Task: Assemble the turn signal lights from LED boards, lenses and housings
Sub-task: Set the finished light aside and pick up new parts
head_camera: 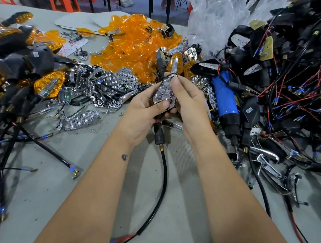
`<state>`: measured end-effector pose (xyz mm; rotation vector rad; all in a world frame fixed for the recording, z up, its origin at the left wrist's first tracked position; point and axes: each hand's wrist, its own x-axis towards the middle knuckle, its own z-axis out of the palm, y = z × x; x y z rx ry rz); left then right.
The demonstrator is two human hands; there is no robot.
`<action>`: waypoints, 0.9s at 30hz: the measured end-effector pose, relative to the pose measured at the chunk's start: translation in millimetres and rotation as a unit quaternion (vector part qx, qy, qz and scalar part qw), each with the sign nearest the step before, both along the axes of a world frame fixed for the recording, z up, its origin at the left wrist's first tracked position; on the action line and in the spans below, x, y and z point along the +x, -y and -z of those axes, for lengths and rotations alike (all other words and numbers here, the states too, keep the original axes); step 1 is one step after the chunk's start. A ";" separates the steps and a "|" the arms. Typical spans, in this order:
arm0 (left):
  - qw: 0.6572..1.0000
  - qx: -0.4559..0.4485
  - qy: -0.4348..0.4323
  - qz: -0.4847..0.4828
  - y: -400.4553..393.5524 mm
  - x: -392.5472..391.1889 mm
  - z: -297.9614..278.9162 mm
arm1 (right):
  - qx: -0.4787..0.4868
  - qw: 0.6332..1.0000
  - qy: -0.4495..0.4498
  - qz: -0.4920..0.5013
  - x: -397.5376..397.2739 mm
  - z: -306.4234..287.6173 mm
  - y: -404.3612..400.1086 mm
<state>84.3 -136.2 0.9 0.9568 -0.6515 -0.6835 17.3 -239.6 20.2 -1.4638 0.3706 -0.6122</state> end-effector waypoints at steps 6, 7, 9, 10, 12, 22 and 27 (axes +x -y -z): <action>0.999 0.032 0.038 -0.012 4.0 -3.9 3.9 | 0.044 0.998 -0.021 0.041 3.1 3.8 -4.5; 0.998 0.036 0.043 -0.014 4.6 -4.4 4.3 | 0.044 0.998 -0.022 0.049 3.1 5.2 -4.1; 0.998 0.040 0.049 -0.013 5.3 -4.6 4.9 | 0.045 0.997 -0.016 0.054 2.7 6.4 -3.1; 0.998 0.040 0.049 -0.013 5.2 -4.5 5.1 | 0.048 0.997 -0.008 0.054 2.7 6.3 -3.0; 0.998 0.039 0.042 -0.015 4.6 -3.9 5.5 | 0.053 0.997 0.006 0.053 3.0 6.0 -3.3; 0.993 0.095 0.050 -0.039 7.8 1.0 7.7 | -0.021 0.997 -0.025 0.067 4.8 10.1 1.4; 0.994 0.082 0.022 -0.067 7.8 11.0 11.9 | -0.090 0.994 -0.052 0.041 7.0 6.8 -5.8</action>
